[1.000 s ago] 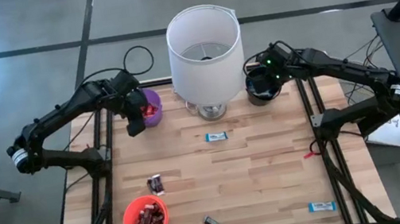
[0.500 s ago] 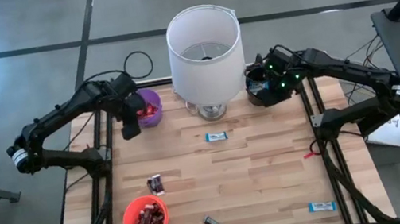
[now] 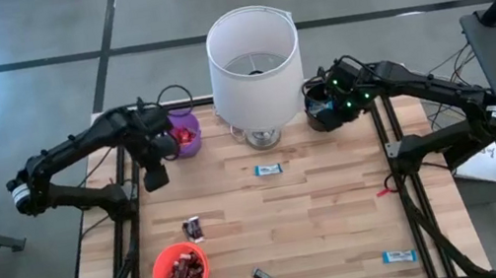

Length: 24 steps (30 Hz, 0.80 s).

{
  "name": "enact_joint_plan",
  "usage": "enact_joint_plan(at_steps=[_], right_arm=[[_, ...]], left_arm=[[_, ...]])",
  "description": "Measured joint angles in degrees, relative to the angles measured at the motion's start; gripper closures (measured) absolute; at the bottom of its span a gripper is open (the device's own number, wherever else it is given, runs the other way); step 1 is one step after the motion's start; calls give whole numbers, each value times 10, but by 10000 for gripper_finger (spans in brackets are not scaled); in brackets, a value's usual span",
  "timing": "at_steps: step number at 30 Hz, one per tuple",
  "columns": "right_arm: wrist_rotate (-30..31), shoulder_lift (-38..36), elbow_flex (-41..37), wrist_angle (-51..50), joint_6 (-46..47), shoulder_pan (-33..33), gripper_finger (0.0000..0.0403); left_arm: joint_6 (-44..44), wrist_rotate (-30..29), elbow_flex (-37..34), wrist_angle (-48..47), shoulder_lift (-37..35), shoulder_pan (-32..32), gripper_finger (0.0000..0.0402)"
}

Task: Sort candy
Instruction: Put the black chocolate into the orange bucket

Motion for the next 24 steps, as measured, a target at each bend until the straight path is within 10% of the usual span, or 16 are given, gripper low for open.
enact_joint_plan(at_steps=[24], right_arm=[[0, 0, 0, 23, 8, 0, 267]], left_arm=[[-165, 26, -1, 27, -4, -238, 274]])
